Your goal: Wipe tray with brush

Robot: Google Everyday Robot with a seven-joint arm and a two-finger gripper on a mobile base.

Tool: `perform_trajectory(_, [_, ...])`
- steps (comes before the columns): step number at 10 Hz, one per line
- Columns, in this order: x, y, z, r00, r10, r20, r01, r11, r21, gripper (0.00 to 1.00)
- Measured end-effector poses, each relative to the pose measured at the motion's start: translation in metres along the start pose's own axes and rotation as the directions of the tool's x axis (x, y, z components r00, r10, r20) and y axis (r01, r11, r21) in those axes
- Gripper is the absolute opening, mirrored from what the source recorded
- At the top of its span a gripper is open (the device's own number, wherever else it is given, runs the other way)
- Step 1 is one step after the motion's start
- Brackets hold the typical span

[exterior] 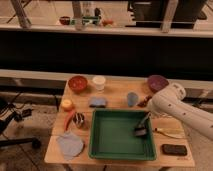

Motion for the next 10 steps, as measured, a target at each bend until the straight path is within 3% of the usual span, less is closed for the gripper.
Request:
perform_trajectory(6, [0.000, 0.000, 0.000, 1.000, 0.000, 0.001, 0.000, 1.000, 0.000, 0.00])
perform_trajectory(10, [-0.011, -0.024, 0.002, 0.999, -0.020, 0.034, 0.018, 0.999, 0.051, 0.00])
